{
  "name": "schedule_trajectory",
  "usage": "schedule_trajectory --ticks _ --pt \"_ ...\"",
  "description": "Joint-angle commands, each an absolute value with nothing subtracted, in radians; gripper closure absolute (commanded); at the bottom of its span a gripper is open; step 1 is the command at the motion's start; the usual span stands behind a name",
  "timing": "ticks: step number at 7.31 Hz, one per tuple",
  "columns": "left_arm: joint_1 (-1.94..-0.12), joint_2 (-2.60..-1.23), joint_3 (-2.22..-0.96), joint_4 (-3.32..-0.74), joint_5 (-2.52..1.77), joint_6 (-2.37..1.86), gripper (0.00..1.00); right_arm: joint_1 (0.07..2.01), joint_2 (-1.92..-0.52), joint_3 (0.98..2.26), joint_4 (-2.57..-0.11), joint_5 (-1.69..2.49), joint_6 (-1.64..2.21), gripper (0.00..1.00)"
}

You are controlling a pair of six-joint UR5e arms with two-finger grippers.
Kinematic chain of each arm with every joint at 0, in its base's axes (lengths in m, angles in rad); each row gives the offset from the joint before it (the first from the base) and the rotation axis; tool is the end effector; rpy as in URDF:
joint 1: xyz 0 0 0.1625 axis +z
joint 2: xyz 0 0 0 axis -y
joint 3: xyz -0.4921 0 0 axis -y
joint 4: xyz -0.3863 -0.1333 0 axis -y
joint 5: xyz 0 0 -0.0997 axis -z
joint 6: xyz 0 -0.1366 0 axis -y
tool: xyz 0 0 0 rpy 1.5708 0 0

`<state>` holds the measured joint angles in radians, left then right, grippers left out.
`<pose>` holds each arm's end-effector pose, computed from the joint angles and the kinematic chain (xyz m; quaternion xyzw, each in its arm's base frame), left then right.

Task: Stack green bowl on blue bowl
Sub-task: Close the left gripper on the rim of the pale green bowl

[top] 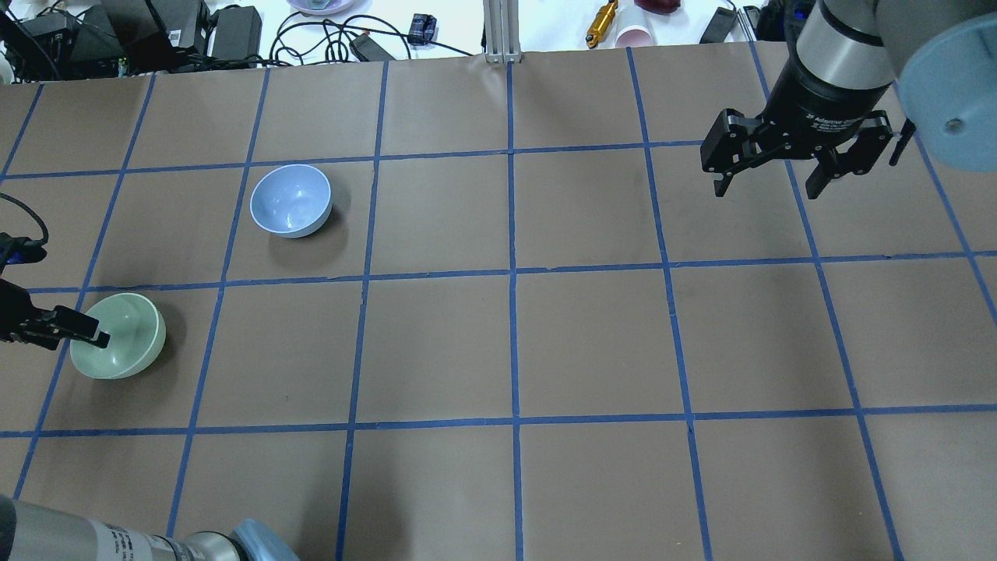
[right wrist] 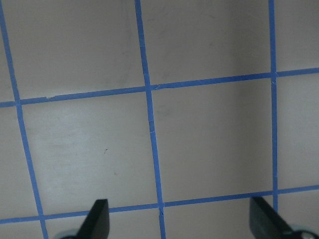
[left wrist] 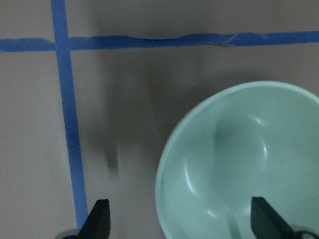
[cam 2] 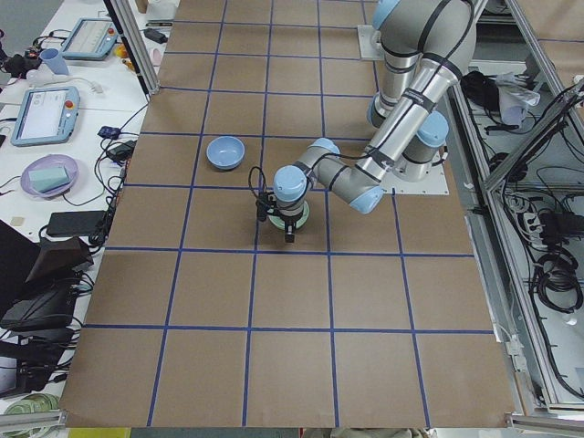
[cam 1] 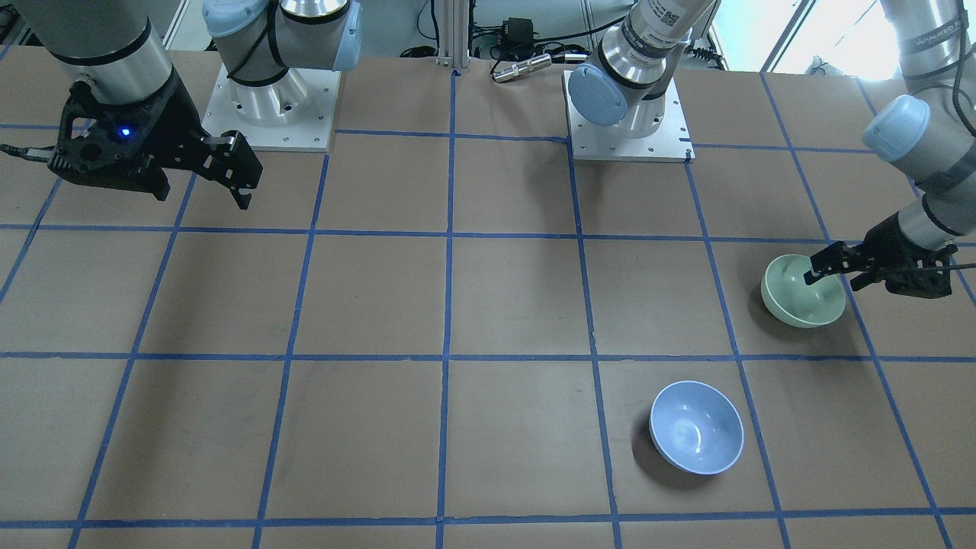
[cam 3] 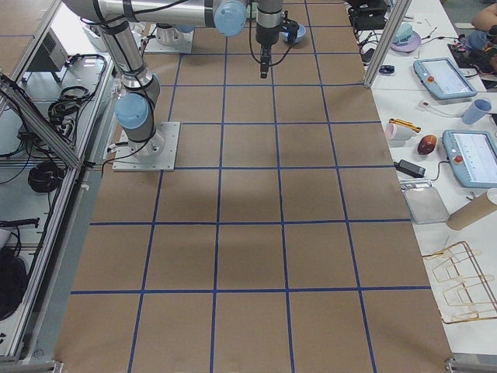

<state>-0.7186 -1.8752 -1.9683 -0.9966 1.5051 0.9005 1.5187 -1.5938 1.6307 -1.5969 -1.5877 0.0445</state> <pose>0.3008 -0.4521 0.2347 -0.0220 -0.9972 -0.0156 0.0700 0.1062 -0.4791 0.5026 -0.0482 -0.9988 -0.0054 0.0084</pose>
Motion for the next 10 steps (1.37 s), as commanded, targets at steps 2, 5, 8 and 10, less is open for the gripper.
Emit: schedule_trajectory --ticks 2,5,8,10 --pt "-0.718 -1.891 -2.000 -0.945 1.509 0.900 0.00 1.519 -1.594 1.631 -1.597 -1.588 0.044 0.00" --pt "-0.718 -1.913 -1.993 -0.943 1.508 0.900 0.00 1.519 -1.594 1.631 -1.597 -1.588 0.044 0.00" --pt "-0.718 -1.925 -1.994 -0.933 1.508 0.900 0.25 1.519 -1.594 1.631 -1.597 -1.588 0.044 0.00" --pt "-0.718 -1.927 -1.993 -0.928 1.506 0.908 0.63 1.519 -1.594 1.631 -1.597 -1.588 0.044 0.00"
